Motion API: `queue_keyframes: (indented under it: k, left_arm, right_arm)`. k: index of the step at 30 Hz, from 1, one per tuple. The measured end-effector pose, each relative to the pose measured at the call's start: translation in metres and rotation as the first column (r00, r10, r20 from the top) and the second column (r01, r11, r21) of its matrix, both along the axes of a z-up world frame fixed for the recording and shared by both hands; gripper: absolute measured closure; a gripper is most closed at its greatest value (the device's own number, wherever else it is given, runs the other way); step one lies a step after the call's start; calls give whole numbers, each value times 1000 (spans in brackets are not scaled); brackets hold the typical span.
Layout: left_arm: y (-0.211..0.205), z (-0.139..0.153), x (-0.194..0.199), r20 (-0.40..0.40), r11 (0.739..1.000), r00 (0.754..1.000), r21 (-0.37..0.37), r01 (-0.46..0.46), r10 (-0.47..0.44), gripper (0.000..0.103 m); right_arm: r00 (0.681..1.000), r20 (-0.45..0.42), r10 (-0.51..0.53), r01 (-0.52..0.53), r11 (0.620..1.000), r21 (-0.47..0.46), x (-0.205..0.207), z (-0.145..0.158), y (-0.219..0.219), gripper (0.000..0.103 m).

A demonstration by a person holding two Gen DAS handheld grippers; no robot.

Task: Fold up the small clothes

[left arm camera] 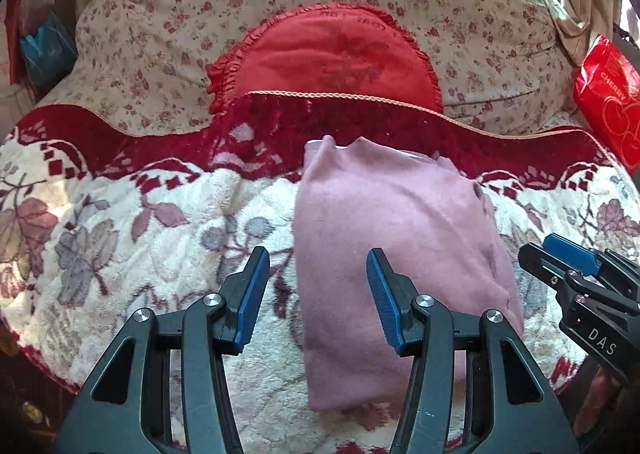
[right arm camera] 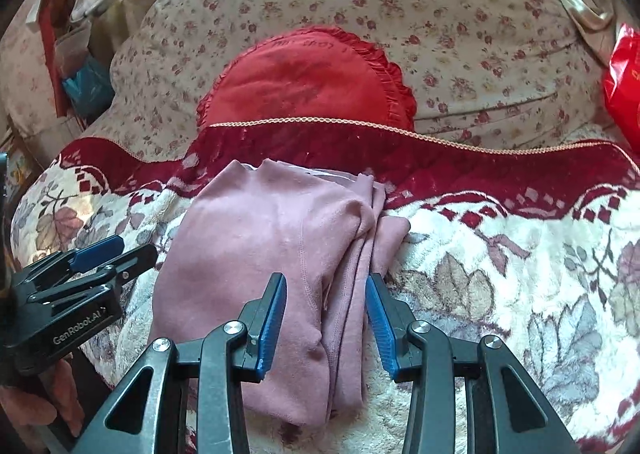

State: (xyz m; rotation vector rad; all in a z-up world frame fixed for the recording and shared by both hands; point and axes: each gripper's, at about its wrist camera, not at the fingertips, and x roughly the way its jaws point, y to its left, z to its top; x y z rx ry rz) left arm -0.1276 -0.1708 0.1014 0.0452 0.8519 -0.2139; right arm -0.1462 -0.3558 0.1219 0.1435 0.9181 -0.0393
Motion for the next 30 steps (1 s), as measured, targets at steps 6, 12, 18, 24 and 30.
queue_keyframes:
  k: [6, 12, 18, 24, 30]
  left_arm:
    - [5, 0, -1, -8, 1000, 1000, -6, -28, 28, 45]
    - [5, 0, -2, -3, 999, 999, 4, -33, 34, 39]
    - [3, 2, -3, -3, 1000, 1000, 13, -24, 24, 39]
    - [4, 2, -3, 3, 1000, 1000, 12, -28, 28, 39]
    - [5, 2, -3, 3, 1000, 1000, 14, -28, 28, 39]
  right_arm:
    - [1000, -6, -24, 24, 1000, 13, -3, -4, -4, 63]
    - [999, 0, -34, 34, 999, 24, -2, -3, -7, 59]
    - [1000, -9, -20, 21, 999, 30, -1, -6, -5, 59]
    - [1000, -9, -18, 18, 999, 34, -2, -7, -4, 59]
    - [1000, -10, -11, 12, 999, 37, -2, -8, -2, 59]
